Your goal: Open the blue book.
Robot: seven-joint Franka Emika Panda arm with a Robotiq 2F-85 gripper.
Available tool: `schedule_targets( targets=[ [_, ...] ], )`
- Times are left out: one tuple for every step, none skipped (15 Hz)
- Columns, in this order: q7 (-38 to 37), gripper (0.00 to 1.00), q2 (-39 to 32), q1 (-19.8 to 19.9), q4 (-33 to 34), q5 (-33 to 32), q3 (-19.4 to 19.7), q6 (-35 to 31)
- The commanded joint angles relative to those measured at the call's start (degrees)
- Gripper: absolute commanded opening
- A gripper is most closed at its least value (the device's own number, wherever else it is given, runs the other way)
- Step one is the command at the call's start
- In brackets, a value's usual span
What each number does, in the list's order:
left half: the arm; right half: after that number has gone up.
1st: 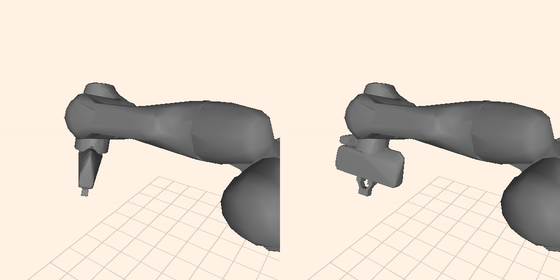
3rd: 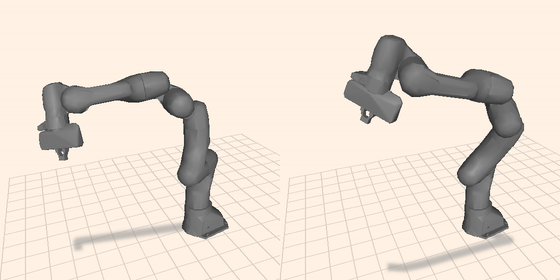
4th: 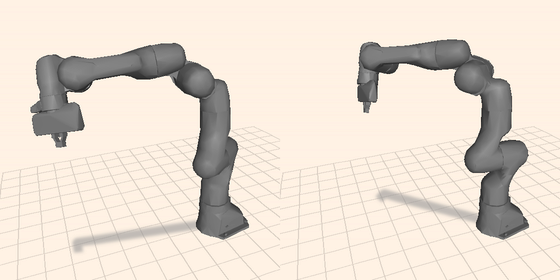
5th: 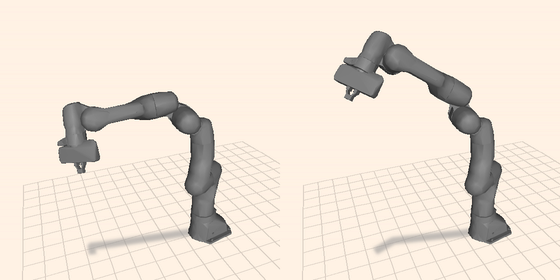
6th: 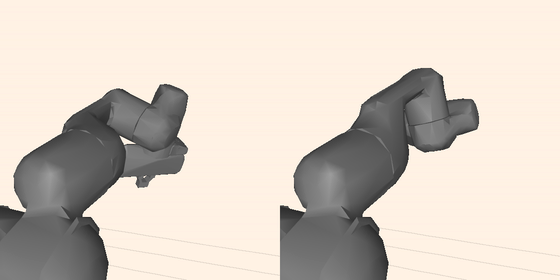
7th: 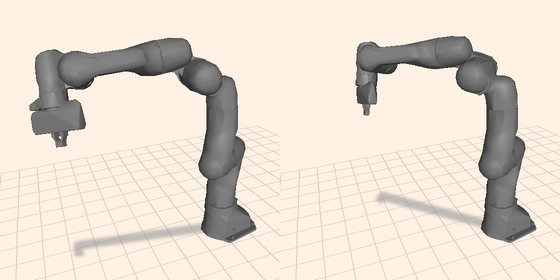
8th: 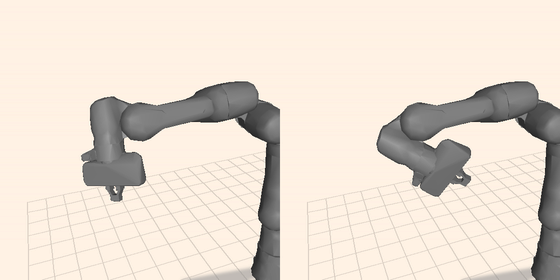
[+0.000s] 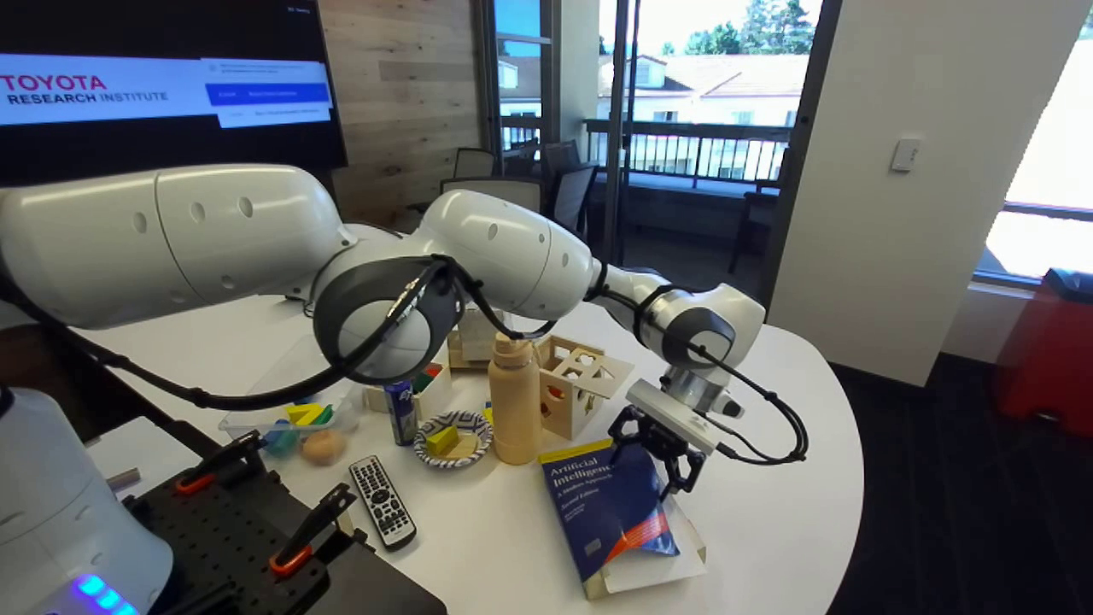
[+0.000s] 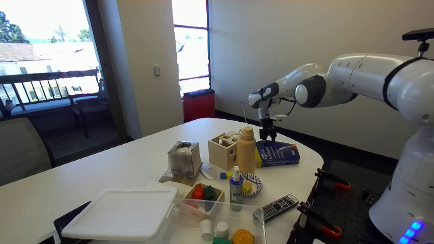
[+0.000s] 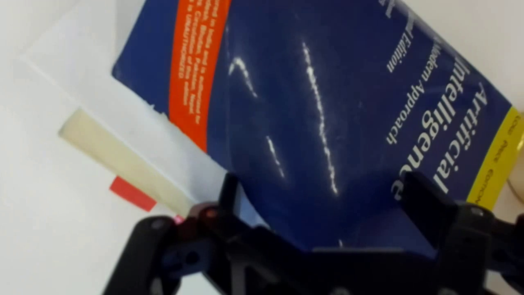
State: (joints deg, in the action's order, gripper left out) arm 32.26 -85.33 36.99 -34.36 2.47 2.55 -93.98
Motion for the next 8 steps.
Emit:
schedule_targets(
  targets=[
    [0.42,1.0,0.01,0.05,1.5,-0.39,-0.56,8.68],
    [0.75,1.0,0.02,0.15,1.73,-0.29,-0.71,10.78],
    [1.27,1.0,0.03,0.26,2.06,-0.19,-0.91,13.22],
    [1.83,1.0,0.06,0.37,2.35,-0.04,-1.19,15.47],
    [2.67,1.0,0.07,0.46,2.73,0.08,-1.47,17.61],
    [3.82,1.0,0.08,0.51,3.23,0.16,-1.69,19.93],
    [5.26,1.0,0.09,0.53,3.77,0.22,-1.92,22.27],
    [6.52,1.0,0.1,0.54,4.22,0.26,-2.07,24.36]
  ],
)
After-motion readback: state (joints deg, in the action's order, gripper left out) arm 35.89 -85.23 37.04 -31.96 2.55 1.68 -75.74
